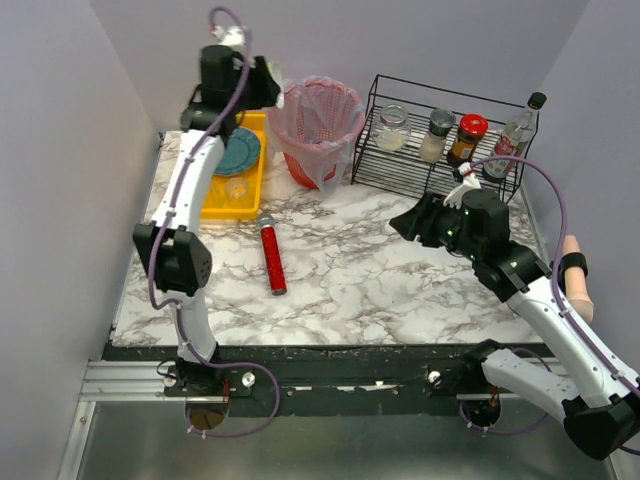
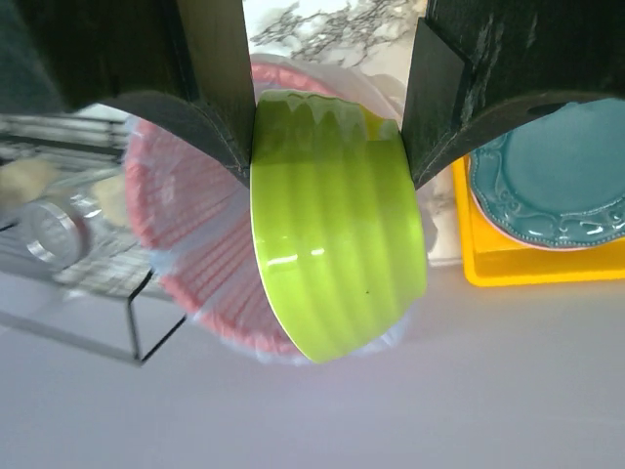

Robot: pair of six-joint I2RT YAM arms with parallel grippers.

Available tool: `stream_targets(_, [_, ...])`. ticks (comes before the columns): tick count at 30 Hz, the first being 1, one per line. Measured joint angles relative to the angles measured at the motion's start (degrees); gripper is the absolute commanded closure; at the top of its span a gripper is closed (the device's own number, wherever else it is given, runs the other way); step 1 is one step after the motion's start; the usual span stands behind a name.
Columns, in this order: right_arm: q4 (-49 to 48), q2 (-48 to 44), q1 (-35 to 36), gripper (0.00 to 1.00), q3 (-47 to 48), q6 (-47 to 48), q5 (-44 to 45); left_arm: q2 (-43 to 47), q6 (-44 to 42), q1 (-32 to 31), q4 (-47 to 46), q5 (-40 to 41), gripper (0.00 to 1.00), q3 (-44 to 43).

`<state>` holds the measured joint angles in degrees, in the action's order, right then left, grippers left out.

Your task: Clear the kitchen counter

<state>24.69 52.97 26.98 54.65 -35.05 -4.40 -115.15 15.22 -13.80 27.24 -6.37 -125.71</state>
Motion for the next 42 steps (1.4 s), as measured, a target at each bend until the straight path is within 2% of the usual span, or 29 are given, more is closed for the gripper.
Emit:
stream_targets(5, [-0.7,1.1,0.0,0.36,0.0,0.0,-0.7,11.1,14.3,15.8,-16.0,-15.3,0.67,14.0])
stream_targets(10, [-1.0,1.8,0.0,0.36,-0.3,0.0,-1.1,11.4,27.0,26.2,-29.8,-23.3,0.67,21.4])
stream_targets(16, [-1.1,1.7,0.0,0.35,-1.4,-0.1,-1.2,-1.1,39.2,28.4,-40.5,-31.1,0.67,21.8])
stream_targets(23, [-1.1,1.8,-0.1,0.36,-1.7,-0.1,-1.2,-15.8,42.5,28.5,-38.1,-33.5,0.67,14.2])
stream_targets(31, [-1.2,4.7,-0.1,0.35,-1.7,0.0,-1.3,-21.3,42.2,29.0,-37.2,-33.6,0.66,6.8])
stream_targets(42, [-1.3,4.7,-0.1,0.35,-1.7,0.0,-1.3,-26.3,41.5,29.1,-34.8,-33.6,0.63,9.7])
